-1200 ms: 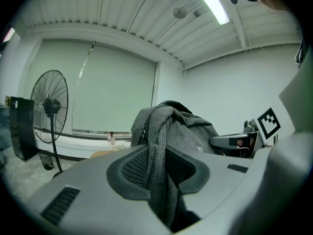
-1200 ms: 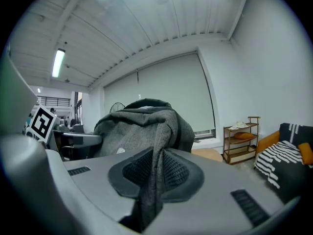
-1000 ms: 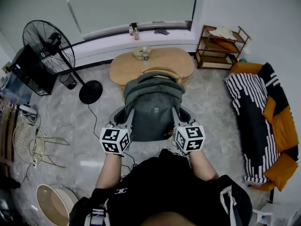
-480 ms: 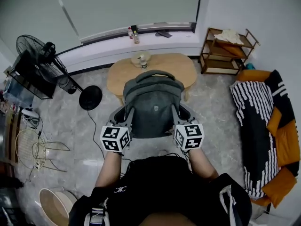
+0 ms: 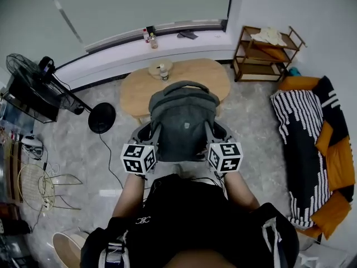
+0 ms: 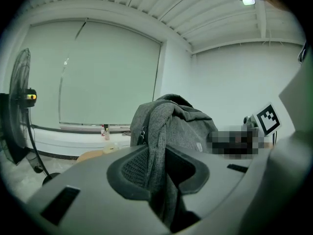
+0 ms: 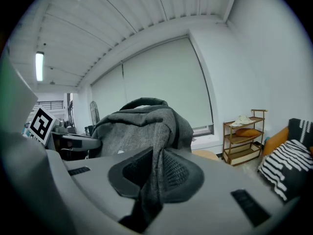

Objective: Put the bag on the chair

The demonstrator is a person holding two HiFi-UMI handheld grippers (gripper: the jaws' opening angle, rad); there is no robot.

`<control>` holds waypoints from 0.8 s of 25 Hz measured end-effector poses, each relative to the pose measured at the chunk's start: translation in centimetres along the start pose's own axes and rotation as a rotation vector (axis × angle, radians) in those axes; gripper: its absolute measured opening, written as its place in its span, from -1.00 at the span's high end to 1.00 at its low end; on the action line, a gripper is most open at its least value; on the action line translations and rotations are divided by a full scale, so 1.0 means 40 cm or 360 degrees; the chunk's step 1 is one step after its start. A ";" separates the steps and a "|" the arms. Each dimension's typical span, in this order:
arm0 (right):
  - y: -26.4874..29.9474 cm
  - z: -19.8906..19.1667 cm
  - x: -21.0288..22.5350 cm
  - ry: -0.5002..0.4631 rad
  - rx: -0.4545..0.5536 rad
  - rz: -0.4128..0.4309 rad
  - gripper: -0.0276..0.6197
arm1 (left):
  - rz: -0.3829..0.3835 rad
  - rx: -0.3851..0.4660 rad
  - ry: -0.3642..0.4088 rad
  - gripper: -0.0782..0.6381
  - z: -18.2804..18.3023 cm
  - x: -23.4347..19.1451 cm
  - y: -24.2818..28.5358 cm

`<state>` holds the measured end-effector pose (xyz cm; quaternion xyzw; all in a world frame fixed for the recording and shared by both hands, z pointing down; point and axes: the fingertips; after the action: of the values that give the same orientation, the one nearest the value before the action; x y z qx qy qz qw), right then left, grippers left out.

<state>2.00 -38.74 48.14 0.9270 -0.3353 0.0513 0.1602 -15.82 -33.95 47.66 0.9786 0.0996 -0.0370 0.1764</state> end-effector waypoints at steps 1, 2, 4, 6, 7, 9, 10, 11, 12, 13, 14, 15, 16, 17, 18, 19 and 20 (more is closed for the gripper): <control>0.015 -0.006 0.005 0.0009 -0.0010 -0.0024 0.72 | -0.0023 -0.0013 0.0005 0.49 -0.002 -0.012 0.020; 0.028 -0.012 0.010 0.0018 -0.0021 -0.0048 0.71 | -0.0047 -0.0027 0.0011 0.49 -0.005 -0.022 0.039; 0.050 -0.020 0.023 0.0034 -0.0037 -0.0097 0.71 | -0.0096 -0.0050 0.0021 0.49 -0.009 -0.036 0.074; 0.072 -0.022 0.035 0.0038 -0.0047 -0.0138 0.71 | -0.0141 -0.0065 0.0033 0.49 -0.010 -0.049 0.104; 0.082 -0.024 0.041 0.0038 -0.0054 -0.0156 0.71 | -0.0162 -0.0071 0.0040 0.49 -0.011 -0.055 0.118; 0.103 -0.033 0.057 0.0042 -0.0076 -0.0193 0.71 | -0.0196 -0.0089 0.0046 0.49 -0.018 -0.064 0.150; 0.114 -0.040 0.067 0.0049 -0.0091 -0.0213 0.71 | -0.0209 -0.0100 0.0048 0.49 -0.023 -0.068 0.167; 0.124 -0.047 0.077 0.0056 -0.0107 -0.0234 0.71 | -0.0222 -0.0112 0.0052 0.49 -0.029 -0.071 0.183; 0.134 -0.056 0.085 0.0064 -0.0123 -0.0253 0.71 | -0.0235 -0.0125 0.0056 0.49 -0.037 -0.074 0.197; 0.145 -0.066 0.092 0.0070 -0.0140 -0.0271 0.71 | -0.0249 -0.0139 0.0057 0.49 -0.047 -0.078 0.210; 0.156 -0.075 0.099 0.0073 -0.0159 -0.0285 0.71 | -0.0263 -0.0154 0.0055 0.49 -0.057 -0.083 0.223; 0.167 -0.084 0.106 0.0075 -0.0179 -0.0298 0.71 | -0.0276 -0.0172 0.0051 0.49 -0.068 -0.088 0.236; 0.179 -0.093 0.113 0.0076 -0.0201 -0.0309 0.71 | -0.0288 -0.0192 0.0043 0.49 -0.079 -0.093 0.249; 0.191 -0.103 0.120 0.0075 -0.0223 -0.0319 0.71 | -0.0298 -0.0213 0.0035 0.49 -0.092 -0.098 0.262; 0.203 -0.114 0.127 0.0072 -0.0246 -0.0328 0.71 | -0.0307 -0.0236 0.0029 0.49 -0.107 -0.103 0.275; 0.215 -0.127 0.133 0.0071 -0.0271 -0.0336 0.71 | -0.0315 -0.0261 0.0026 0.50 -0.123 -0.109 0.289; 0.229 -0.142 0.141 0.0073 -0.0299 -0.0343 0.71 | -0.0321 -0.0289 0.0026 0.51 -0.140 -0.115 0.304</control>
<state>0.56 -46.89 57.03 0.9371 -0.2333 0.0235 0.2584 -17.56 -43.98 57.51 0.9439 0.2017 -0.0374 0.2587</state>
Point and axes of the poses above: the fingertips, and each gripper's own axes: y forward along the fingers, x to its right, z out of its top, and after that the axes turned 2 degrees about z, right-handed
